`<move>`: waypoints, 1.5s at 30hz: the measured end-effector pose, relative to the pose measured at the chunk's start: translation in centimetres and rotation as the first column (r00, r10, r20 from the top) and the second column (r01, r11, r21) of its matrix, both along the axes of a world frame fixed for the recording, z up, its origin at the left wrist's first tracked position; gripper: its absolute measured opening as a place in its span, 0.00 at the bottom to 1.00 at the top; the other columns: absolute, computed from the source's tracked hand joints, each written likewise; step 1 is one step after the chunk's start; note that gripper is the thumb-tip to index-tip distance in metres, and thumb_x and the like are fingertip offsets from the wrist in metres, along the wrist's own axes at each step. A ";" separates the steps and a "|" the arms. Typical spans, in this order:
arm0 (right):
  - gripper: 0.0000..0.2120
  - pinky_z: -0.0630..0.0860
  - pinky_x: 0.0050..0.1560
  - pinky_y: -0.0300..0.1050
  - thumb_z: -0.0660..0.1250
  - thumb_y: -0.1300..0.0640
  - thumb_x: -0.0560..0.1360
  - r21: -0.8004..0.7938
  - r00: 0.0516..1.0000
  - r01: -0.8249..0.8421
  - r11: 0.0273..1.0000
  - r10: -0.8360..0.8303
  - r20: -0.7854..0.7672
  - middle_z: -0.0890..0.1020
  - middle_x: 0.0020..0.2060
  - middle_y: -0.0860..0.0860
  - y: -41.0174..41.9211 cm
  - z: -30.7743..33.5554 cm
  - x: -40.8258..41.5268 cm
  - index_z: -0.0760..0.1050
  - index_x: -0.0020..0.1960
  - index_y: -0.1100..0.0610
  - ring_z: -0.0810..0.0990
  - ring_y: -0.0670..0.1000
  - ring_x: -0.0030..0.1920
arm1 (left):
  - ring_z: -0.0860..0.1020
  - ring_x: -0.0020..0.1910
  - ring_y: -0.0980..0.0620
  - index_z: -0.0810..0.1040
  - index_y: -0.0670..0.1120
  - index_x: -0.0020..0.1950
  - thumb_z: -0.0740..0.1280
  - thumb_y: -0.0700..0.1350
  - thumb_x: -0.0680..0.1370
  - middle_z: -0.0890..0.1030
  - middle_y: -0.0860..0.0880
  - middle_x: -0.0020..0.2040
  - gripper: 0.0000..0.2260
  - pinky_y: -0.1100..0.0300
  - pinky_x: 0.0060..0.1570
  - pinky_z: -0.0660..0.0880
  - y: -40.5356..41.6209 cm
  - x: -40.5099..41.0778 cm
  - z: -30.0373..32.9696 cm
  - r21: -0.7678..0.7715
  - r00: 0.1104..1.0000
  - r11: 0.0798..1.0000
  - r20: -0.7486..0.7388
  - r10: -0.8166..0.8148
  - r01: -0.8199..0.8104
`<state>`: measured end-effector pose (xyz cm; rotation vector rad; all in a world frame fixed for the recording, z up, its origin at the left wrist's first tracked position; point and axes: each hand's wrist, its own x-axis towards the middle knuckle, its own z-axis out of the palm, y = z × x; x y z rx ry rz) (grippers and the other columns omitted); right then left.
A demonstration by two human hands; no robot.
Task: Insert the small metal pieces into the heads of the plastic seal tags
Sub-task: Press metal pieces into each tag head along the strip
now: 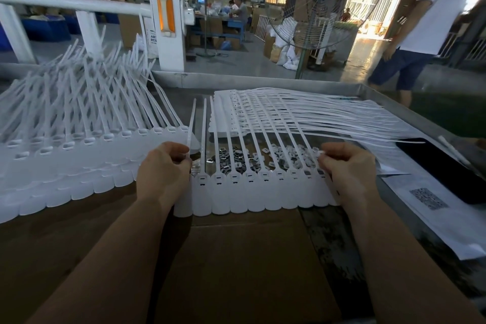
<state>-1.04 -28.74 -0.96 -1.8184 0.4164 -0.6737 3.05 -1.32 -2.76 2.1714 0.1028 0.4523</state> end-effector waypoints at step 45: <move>0.06 0.68 0.44 0.36 0.68 0.63 0.73 -0.156 0.941 -0.221 0.963 0.169 -0.293 0.78 0.37 0.43 0.5 0.8 -0.8 0.80 0.40 0.54 0.73 0.39 0.42 | 0.73 0.46 0.55 0.78 0.47 0.56 0.67 0.42 0.76 0.76 0.54 0.45 0.10 0.59 0.47 0.70 -0.2 0.0 0.0 0.002 1.000 1.000 -0.006 0.008 -0.008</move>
